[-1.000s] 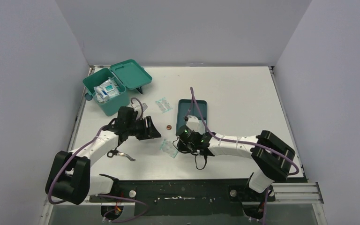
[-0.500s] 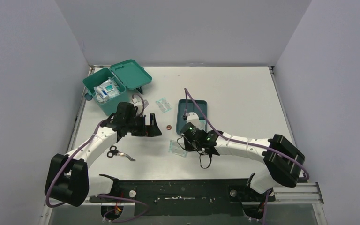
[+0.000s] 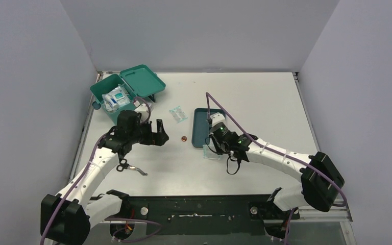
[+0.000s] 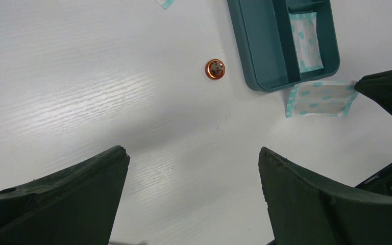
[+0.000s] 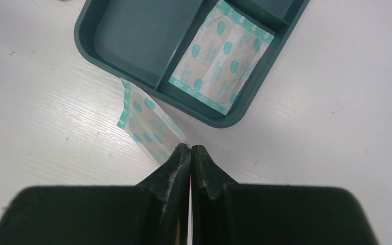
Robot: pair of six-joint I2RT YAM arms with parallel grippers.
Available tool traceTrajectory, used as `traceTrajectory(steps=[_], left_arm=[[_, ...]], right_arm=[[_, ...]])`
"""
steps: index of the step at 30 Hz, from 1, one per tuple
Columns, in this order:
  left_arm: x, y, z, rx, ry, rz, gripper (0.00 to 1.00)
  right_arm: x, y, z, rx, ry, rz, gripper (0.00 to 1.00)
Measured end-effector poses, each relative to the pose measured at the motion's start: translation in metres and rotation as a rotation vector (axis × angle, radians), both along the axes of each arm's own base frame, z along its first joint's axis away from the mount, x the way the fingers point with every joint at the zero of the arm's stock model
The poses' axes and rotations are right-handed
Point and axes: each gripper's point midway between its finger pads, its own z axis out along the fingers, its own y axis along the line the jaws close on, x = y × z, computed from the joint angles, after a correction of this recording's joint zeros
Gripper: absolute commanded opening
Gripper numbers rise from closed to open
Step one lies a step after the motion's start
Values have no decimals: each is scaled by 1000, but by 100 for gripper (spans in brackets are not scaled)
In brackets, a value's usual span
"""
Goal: Organize the medicine kit
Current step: Pick up the medical item at the center of the board, then place the medical item at the medicine box compartment.
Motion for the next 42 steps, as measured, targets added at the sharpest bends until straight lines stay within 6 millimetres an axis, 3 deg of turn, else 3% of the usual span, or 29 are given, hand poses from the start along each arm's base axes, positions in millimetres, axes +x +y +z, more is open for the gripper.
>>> traceTrajectory(steps=[4, 9, 25, 42], left_arm=[[2, 6, 12, 9, -51, 31, 97], [4, 10, 15, 19, -70, 51, 97], [5, 19, 30, 31, -131, 94, 97], [1, 22, 29, 33, -130, 108, 97]], right_arm=[[7, -7, 9, -56, -15, 41, 0], [22, -3, 23, -124, -41, 100, 0], [51, -12, 7, -419, -53, 229, 0], [89, 1, 20, -534, -219, 407, 0]])
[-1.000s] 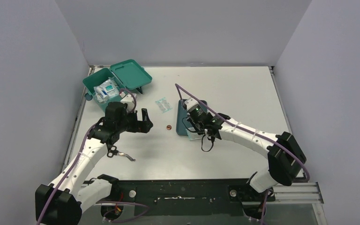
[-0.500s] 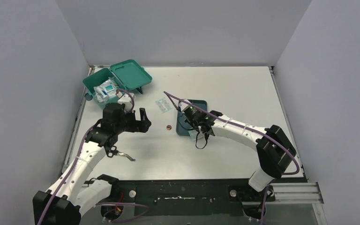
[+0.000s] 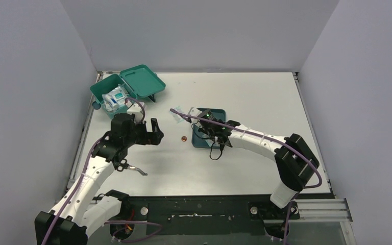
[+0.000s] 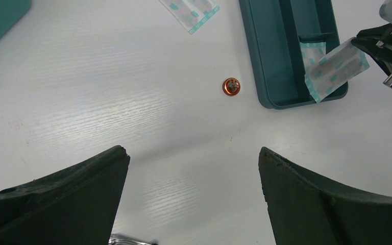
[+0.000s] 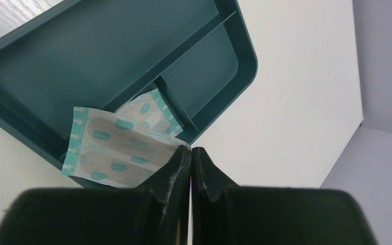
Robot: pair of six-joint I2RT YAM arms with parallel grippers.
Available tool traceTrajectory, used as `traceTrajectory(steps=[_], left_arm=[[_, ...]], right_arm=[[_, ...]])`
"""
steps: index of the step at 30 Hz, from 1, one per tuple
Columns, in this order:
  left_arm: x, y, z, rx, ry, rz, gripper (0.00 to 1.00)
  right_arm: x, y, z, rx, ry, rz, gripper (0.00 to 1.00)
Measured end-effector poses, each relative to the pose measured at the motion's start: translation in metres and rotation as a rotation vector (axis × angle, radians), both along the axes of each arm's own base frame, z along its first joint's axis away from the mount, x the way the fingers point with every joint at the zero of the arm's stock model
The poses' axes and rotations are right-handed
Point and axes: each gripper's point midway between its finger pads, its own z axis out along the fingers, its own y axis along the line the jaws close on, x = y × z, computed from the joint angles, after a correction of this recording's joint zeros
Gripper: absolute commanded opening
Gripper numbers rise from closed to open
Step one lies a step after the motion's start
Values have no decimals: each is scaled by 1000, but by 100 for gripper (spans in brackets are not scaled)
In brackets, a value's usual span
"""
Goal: Organize the medicine kit
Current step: Place the medical item at the medicine box compartment.
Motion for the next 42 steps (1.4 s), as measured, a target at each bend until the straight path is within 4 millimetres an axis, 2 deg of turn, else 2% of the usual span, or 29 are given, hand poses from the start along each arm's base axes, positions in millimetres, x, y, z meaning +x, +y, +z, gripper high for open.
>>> traceTrajectory(steps=[12, 25, 31, 38, 42], left_arm=[[1, 6, 9, 8, -38, 31, 97], [0, 8, 9, 13, -43, 40, 97], [0, 9, 7, 15, -39, 38, 97], [0, 10, 6, 20, -40, 42, 97], [0, 11, 5, 27, -39, 48, 97]], right_arm=[[17, 12, -9, -90, -48, 179, 0], [29, 9, -18, -137, -51, 300, 0], [35, 8, -26, -152, -48, 327, 3], [32, 4, -36, -158, -42, 349, 15], [34, 4, -37, -130, -40, 336, 28]])
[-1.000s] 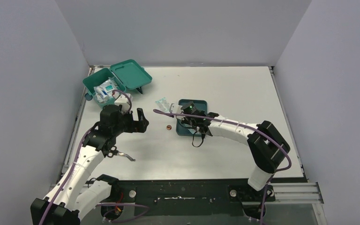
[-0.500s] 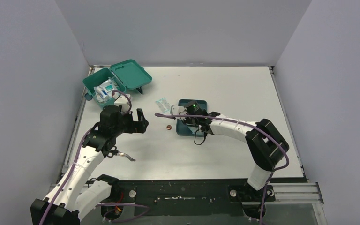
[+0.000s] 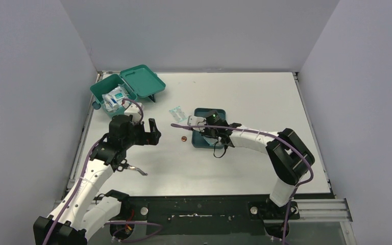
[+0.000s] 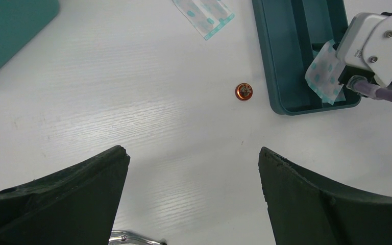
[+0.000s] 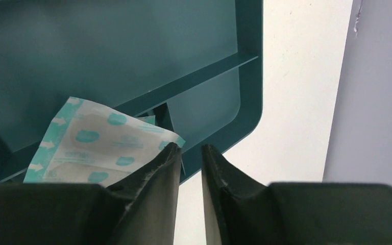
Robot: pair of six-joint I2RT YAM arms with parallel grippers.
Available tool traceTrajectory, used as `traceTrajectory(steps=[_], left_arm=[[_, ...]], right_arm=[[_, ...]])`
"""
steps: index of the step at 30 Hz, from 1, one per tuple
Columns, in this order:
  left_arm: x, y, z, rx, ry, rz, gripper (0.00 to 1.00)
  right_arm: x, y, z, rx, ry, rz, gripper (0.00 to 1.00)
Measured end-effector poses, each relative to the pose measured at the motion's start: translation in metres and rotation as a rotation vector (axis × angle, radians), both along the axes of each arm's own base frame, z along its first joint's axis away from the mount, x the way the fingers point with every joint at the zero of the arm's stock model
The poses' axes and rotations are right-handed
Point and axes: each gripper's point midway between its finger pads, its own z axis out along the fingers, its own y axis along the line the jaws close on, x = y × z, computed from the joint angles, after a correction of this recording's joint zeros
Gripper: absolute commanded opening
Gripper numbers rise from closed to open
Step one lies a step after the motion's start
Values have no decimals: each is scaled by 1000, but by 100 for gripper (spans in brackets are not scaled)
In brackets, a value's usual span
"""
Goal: Organize the medicine kit
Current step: Place the medical item at the medicine box compartment.
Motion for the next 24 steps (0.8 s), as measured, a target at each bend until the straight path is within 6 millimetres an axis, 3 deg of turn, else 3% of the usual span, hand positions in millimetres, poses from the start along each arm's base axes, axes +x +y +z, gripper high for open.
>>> traceTrajectory(steps=[4, 7, 15, 18, 21, 24], left_arm=[[-1, 1, -1, 8, 4, 0, 97], [-2, -1, -2, 5, 8, -14, 95], [-5, -22, -19, -37, 101, -114, 88], [-2, -37, -21, -78, 145, -170, 87], [5, -55, -20, -106, 182, -226, 85], [10, -76, -18, -117, 199, -284, 83]], right_arm=[[1, 0, 8, 70, 4, -39, 44], [0, -3, 25, 156, -7, -80, 46], [-15, 4, 98, 530, -23, -207, 53], [-29, 11, 121, 697, 13, -246, 64], [-49, 13, 126, 833, 90, -291, 71], [-75, 15, 118, 949, 205, -344, 90]])
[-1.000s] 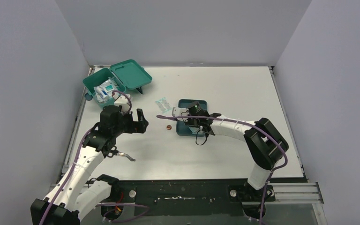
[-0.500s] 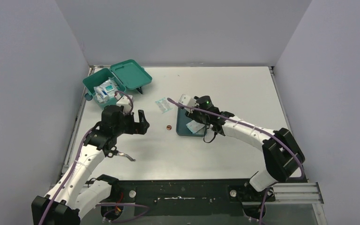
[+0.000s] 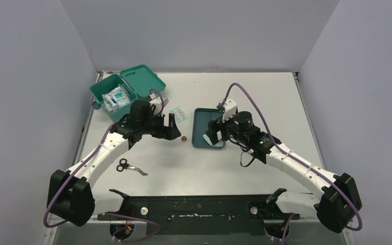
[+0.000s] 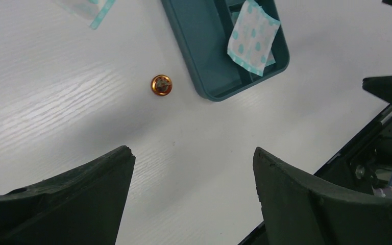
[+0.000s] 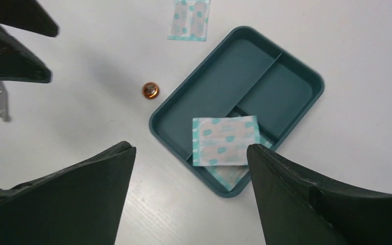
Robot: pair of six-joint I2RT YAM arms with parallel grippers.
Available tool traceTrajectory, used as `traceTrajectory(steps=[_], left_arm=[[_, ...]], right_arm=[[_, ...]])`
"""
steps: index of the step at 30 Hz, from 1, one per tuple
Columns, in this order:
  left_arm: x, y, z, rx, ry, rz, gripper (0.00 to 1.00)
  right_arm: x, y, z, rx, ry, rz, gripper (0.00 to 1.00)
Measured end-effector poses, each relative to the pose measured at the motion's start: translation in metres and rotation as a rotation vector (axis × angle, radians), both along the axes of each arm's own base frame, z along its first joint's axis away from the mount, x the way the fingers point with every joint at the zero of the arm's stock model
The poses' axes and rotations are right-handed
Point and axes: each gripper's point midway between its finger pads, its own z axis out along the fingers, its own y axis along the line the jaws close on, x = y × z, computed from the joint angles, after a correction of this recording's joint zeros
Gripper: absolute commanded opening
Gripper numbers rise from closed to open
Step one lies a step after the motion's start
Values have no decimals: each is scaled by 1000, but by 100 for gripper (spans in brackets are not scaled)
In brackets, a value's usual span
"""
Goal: Organize the medicine kit
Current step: Place the medical item at the medicine box compartment, then adjust the medical item in the medicine box compartment.
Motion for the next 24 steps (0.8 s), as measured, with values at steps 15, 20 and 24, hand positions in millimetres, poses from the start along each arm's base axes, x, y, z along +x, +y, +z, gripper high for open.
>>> traceTrajectory(steps=[15, 20, 24], left_arm=[[29, -100, -41, -55, 106, -146, 64], [43, -130, -53, -72, 121, -171, 57], [52, -141, -62, -80, 124, -178, 56]], right_arm=[[-55, -26, 24, 287, 227, -196, 100], [-61, -47, -3, 206, 303, -303, 100], [-65, -53, -8, 192, 326, -336, 100]])
